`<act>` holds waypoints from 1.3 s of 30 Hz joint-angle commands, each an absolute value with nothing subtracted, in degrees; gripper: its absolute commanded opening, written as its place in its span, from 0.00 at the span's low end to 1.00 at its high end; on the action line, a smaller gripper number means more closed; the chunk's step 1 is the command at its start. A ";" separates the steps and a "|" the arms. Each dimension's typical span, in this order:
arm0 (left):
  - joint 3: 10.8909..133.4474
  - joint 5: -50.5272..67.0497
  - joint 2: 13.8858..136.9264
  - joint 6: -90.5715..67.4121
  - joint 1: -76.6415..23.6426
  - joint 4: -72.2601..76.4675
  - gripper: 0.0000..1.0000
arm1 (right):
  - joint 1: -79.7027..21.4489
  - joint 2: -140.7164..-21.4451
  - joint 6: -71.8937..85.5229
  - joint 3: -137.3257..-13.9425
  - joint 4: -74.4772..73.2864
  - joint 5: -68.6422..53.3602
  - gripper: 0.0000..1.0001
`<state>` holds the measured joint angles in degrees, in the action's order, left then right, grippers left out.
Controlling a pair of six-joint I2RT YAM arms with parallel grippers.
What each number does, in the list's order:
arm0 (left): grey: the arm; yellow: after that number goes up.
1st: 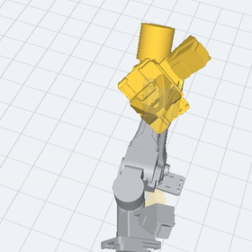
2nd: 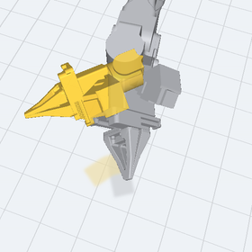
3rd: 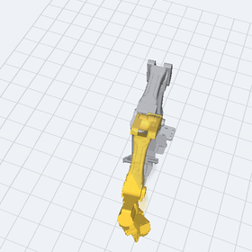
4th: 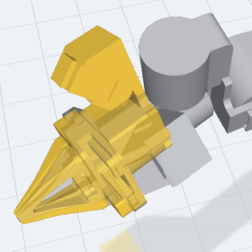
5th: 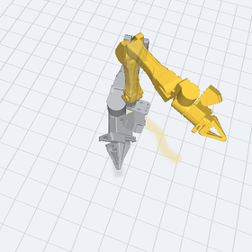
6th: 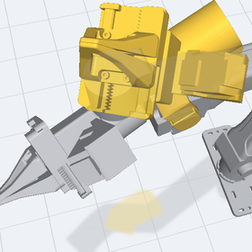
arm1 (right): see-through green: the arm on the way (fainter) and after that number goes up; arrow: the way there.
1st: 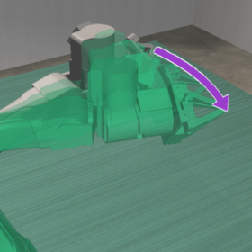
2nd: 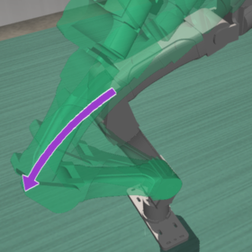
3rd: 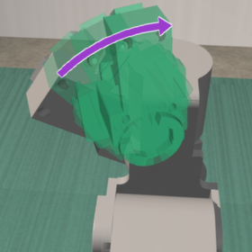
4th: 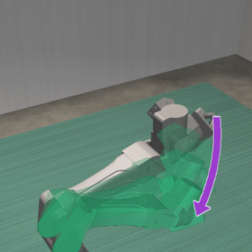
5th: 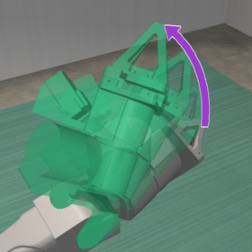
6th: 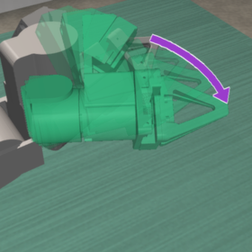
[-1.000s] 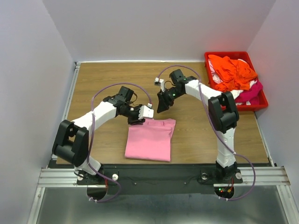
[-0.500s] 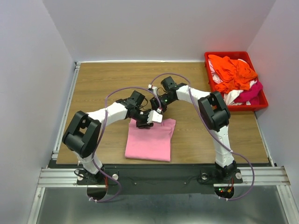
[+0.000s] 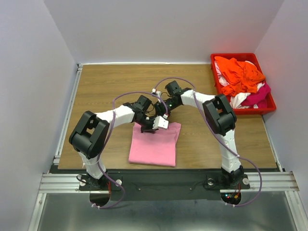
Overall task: Fold and stack the t-shirts
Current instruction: Fold the tshirt
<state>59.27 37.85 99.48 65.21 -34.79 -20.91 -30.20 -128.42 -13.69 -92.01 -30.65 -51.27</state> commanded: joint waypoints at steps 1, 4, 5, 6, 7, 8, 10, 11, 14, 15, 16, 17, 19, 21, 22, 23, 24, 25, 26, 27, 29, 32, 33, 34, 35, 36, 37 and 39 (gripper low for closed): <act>61.26 38.41 99.06 65.83 -35.07 -23.03 0.11 | -31.46 -129.04 -16.69 -89.12 -31.20 -47.46 0.48; 61.00 38.41 98.62 66.09 -35.07 -23.03 0.04 | -31.46 -126.83 -18.36 -87.72 -31.03 -45.97 0.48; 60.74 38.41 98.27 66.35 -35.07 -23.03 0.01 | -31.38 -125.26 -18.54 -87.63 -31.03 -45.62 0.47; 60.65 38.41 98.09 66.44 -34.98 -23.03 0.00 | -31.38 -124.46 -18.63 -87.71 -31.03 -45.79 0.46; 60.30 38.32 97.56 66.45 -35.07 -23.03 0.00 | -31.46 -123.76 -18.28 -87.98 -30.85 -45.97 0.43; 60.29 38.32 97.38 66.53 -35.07 -22.94 0.00 | -31.46 -122.36 -17.93 -88.24 -30.94 -46.31 0.42; 60.03 38.32 96.95 66.45 -34.98 -22.94 0.00 | -31.46 -121.29 -16.53 -88.77 -31.02 -47.63 0.38; 59.94 38.23 96.60 66.45 -35.07 -22.94 0.00 | -31.38 -120.85 -16.09 -88.86 -31.03 -48.94 0.37; 59.85 38.06 95.98 66.36 -34.98 -22.76 0.00 | -31.38 -119.88 -13.98 -88.68 -31.03 -50.62 0.31; 59.85 37.97 95.89 66.36 -35.07 -22.76 0.00 | -31.38 -119.80 -13.37 -88.59 -31.03 -51.50 0.29; 59.94 37.88 95.89 66.36 -35.07 -22.76 0.00 | -31.38 -119.88 -13.19 -88.42 -31.03 -51.68 0.28; 59.94 37.88 95.80 66.36 -35.07 -22.76 0.00 | -31.46 -119.71 -13.27 -87.98 -31.03 -51.94 0.28; 60.03 37.62 95.54 66.45 -35.07 -22.76 0.00 | -31.38 -119.97 -12.92 -87.72 -31.11 -52.64 0.24; 60.03 37.62 95.54 66.45 -35.07 -22.76 0.00 | -31.38 -120.41 -12.39 -87.54 -31.11 -53.52 0.25; 60.03 37.44 95.45 66.45 -35.07 -22.76 0.00 | -31.38 -120.41 -12.48 -87.45 -31.11 -53.44 0.26; 59.94 37.44 95.45 66.62 -35.07 -22.76 0.00 | -31.38 -120.32 -12.48 -87.45 -31.11 -53.79 0.27; 59.77 37.44 95.45 66.62 -35.07 -22.76 0.00 | -31.38 -120.50 -12.48 -87.89 -31.11 -54.31 0.27; 59.85 37.35 95.28 66.71 -35.07 -22.76 0.00 | -31.38 -120.59 -11.87 -88.06 -31.11 -54.93 0.23; 59.77 37.27 95.45 66.80 -35.07 -22.76 0.00 | -31.38 -121.11 -11.52 -88.15 -31.11 -56.67 0.21; 59.77 37.35 95.45 66.80 -35.07 -22.76 0.00 | -31.38 -121.37 -10.73 -88.07 -31.20 -57.56 0.17; 59.85 37.27 95.27 66.88 -35.07 -22.76 0.00 | -31.46 -122.08 -10.37 -87.63 -31.20 -58.53 0.16; 60.12 37.27 94.83 66.89 -35.07 -22.94 0.00 | -31.46 -123.57 -11.07 -86.57 -31.20 -57.31 0.15; 60.29 37.27 94.66 66.88 -35.07 -23.03 0.00 | -31.46 -124.53 -11.60 -86.40 -31.20 -55.91 0.15; 60.64 37.27 94.14 66.71 -35.16 -23.29 0.00 | -31.46 -125.15 -12.21 -86.22 -31.20 -55.46 0.14; 60.82 37.18 93.96 66.71 -35.16 -23.38 0.00 | -31.46 -125.85 -12.30 -86.22 -31.20 -55.11 0.14; 61.17 37.00 93.69 66.62 -35.07 -23.47 0.00 | -31.46 -127.51 -12.65 -86.22 -31.11 -54.59 0.14; 61.43 36.74 93.52 66.62 -35.07 -23.90 0.00 | -31.46 -128.23 -12.92 -86.31 -31.20 -54.23 0.13; 62.05 36.39 92.73 66.71 -35.07 -23.99 0.00 | -31.47 -129.81 -13.09 -86.66 -31.11 -53.88 0.12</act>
